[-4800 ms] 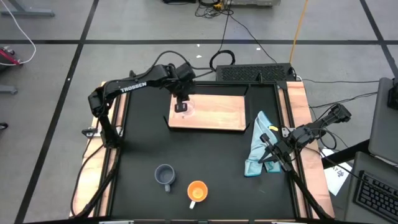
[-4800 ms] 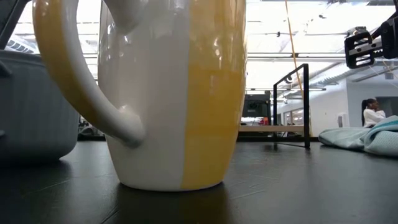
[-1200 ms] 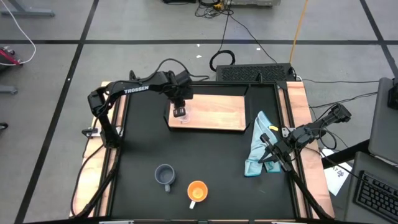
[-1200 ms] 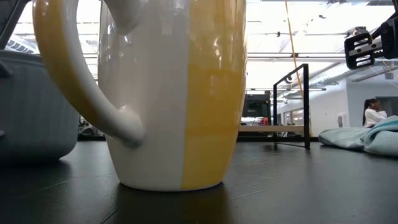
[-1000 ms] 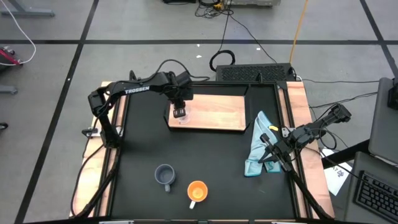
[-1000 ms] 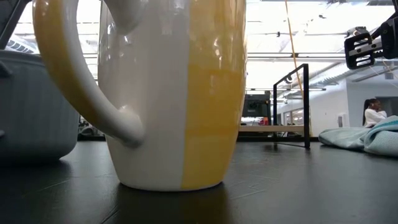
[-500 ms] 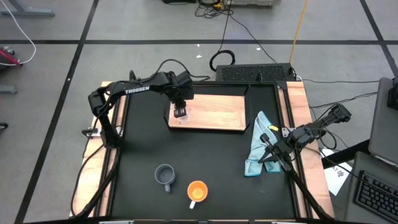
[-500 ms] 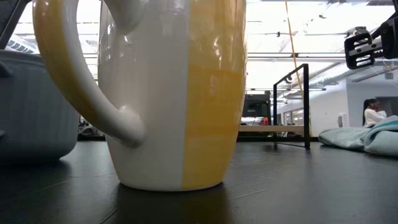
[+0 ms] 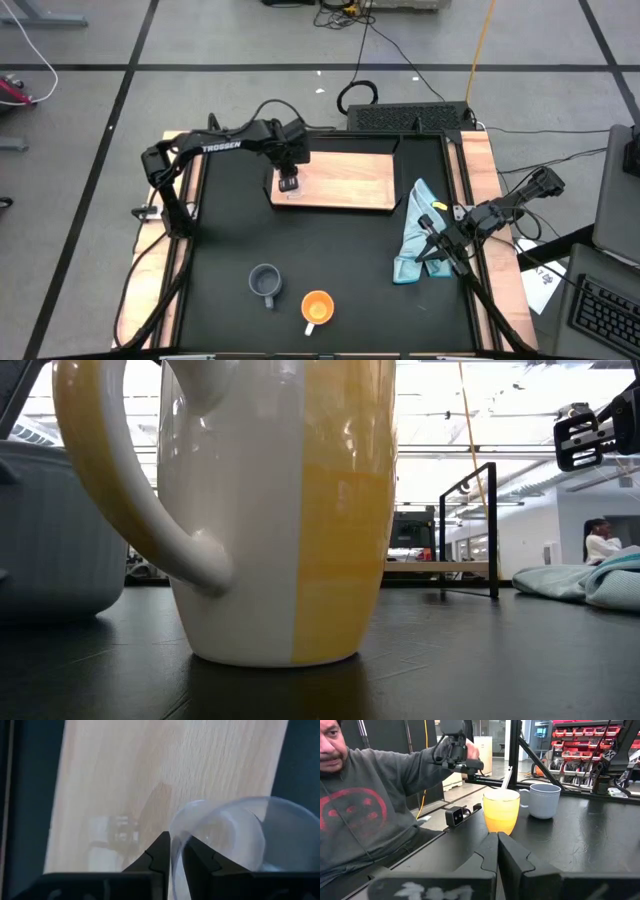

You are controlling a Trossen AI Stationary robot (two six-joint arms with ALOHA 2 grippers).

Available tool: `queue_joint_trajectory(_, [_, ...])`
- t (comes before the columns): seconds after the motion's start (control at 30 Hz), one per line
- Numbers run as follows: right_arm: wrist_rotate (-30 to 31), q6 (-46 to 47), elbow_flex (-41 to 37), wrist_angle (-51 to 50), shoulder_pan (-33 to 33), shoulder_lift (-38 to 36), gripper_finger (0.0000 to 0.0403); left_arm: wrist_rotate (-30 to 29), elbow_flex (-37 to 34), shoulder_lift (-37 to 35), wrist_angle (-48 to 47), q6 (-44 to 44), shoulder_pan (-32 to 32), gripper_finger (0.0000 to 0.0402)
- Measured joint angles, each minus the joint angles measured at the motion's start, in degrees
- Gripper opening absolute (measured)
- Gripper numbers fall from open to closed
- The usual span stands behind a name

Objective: Stack small to large cups/mugs on shelf
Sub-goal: Put the transparent mug on the shelf

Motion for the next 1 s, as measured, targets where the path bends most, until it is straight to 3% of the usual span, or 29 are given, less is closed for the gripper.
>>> queue_joint_trajectory(0.23, [-0.02, -0.01, 0.02, 0.06, -0.01, 0.0, 0.0, 0.0, -3.45, -0.06, 3.13, 0.76, 0.15, 0.0047])
queue_joint_trajectory(1.0, [-0.02, -0.66, 0.0, 0.35, -0.02, 0.0, 0.0, -0.02, -0.22, -0.04, 0.43, -0.36, -0.04, 0.0047])
